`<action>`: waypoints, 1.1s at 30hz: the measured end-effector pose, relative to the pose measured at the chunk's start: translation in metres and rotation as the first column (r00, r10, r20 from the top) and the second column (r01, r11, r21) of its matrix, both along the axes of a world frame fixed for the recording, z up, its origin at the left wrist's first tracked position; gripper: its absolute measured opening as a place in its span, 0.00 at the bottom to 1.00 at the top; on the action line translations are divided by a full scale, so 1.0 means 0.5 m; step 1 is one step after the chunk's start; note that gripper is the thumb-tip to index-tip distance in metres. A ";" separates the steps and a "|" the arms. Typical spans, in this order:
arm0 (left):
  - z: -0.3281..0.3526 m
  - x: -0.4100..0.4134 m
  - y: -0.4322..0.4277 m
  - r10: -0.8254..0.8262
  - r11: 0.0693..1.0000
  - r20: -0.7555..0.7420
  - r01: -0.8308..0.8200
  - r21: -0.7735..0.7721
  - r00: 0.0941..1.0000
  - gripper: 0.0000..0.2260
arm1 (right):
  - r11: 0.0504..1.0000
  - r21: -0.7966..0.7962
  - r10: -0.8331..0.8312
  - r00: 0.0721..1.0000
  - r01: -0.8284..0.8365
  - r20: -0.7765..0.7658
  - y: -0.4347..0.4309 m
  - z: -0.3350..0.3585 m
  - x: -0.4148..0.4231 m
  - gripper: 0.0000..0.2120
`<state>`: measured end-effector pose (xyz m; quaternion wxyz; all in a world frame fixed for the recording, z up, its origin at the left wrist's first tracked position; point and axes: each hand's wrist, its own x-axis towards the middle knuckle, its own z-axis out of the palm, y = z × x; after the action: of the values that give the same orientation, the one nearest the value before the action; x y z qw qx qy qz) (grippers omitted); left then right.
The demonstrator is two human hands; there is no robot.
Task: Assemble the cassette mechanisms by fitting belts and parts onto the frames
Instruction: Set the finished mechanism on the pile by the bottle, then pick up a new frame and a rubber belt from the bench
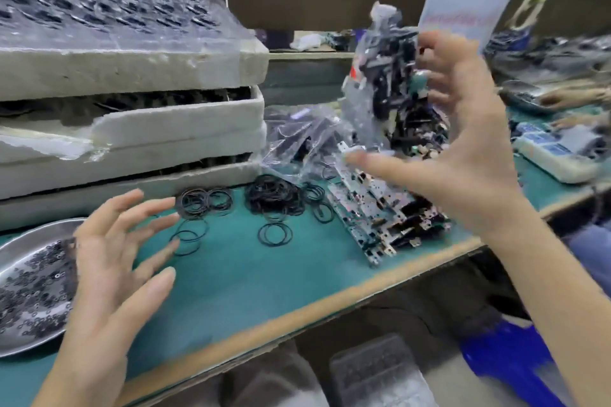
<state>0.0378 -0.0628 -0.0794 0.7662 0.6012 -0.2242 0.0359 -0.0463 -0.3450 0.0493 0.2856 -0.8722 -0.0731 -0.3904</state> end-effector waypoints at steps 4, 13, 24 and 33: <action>0.028 -0.007 -0.064 -0.094 0.995 -0.159 0.086 -0.055 0.983 0.24 | 0.943 0.177 -0.305 0.945 0.282 0.117 -0.140 0.036 0.003 0.41; 0.064 -0.081 -0.305 -0.298 0.925 -0.578 0.379 0.022 0.760 0.23 | 0.548 0.093 -0.742 0.534 0.831 -0.405 -0.444 0.023 0.092 0.52; 0.090 -0.092 -0.358 -0.354 0.904 -0.601 0.427 -0.023 0.716 0.40 | 0.785 -0.117 -0.578 0.652 0.608 -0.491 -0.418 -0.029 0.037 0.47; 0.109 -0.062 -0.393 -0.356 0.899 -0.639 0.437 -0.035 0.682 0.25 | 0.872 -0.190 -0.488 0.819 0.450 -0.301 -0.074 -0.208 -0.083 0.51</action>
<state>0.0066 -0.2593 -0.0248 0.7477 0.5597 -0.0812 -0.3479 -0.0881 -0.3820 -0.0545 0.1401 -0.9315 0.1731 -0.2876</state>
